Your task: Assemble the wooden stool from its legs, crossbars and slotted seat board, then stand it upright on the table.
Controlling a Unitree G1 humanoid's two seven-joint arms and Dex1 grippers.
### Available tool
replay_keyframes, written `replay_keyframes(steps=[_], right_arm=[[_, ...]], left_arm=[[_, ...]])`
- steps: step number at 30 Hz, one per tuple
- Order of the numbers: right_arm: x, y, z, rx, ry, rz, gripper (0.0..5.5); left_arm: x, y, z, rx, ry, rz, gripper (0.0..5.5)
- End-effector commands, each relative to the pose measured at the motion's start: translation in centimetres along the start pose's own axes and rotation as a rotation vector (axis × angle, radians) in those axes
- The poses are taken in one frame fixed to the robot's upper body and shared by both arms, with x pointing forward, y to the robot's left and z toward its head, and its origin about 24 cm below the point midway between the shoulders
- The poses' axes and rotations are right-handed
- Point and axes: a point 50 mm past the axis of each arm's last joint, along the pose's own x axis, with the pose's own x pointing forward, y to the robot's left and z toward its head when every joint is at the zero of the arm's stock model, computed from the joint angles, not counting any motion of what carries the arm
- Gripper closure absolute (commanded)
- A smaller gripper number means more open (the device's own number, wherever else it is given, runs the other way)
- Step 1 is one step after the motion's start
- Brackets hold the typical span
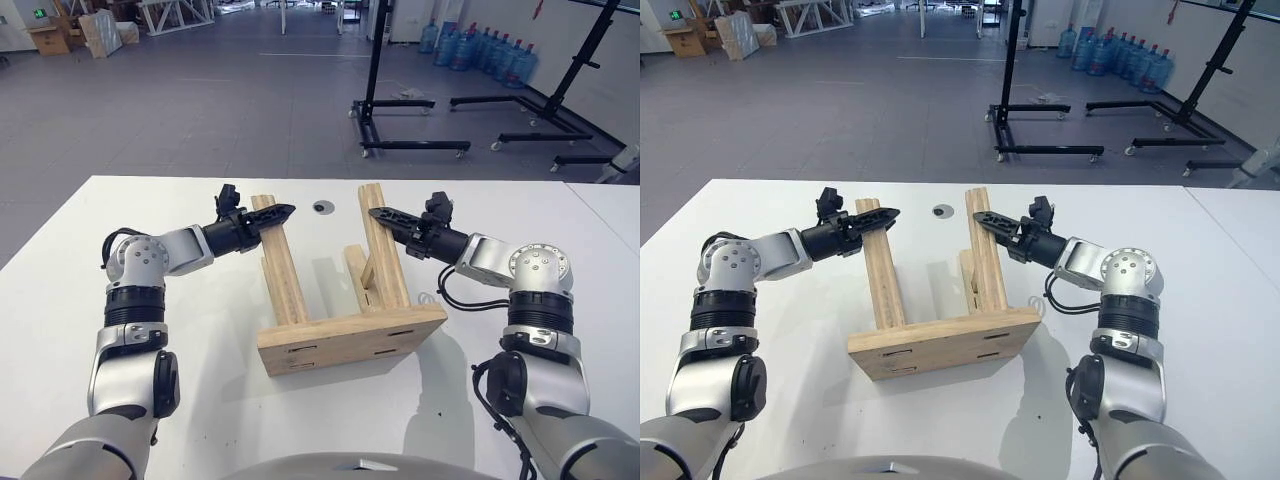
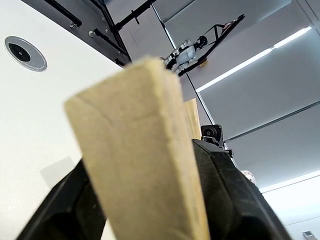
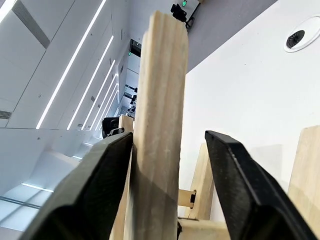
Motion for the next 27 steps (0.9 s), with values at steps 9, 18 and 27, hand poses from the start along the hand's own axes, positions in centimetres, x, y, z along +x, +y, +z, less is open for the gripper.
replay_keyframes(steps=[9,18,27], right_arm=[[-0.4,4.1,4.9,-0.073,-0.166,0.116,0.68],[-15.0,1.7,11.1,-0.604,-0.403,-0.374,0.10],[-24.1,-1.1,-1.6,-0.892,0.543,-0.309,0.10]], left_arm=[[-1.8,-0.7,5.2,0.044,-0.123,0.070,1.16],[-16.5,0.7,10.5,0.787,-0.269,0.543,0.15],[-19.9,-1.2,-11.3,0.861,0.474,0.049,0.12]])
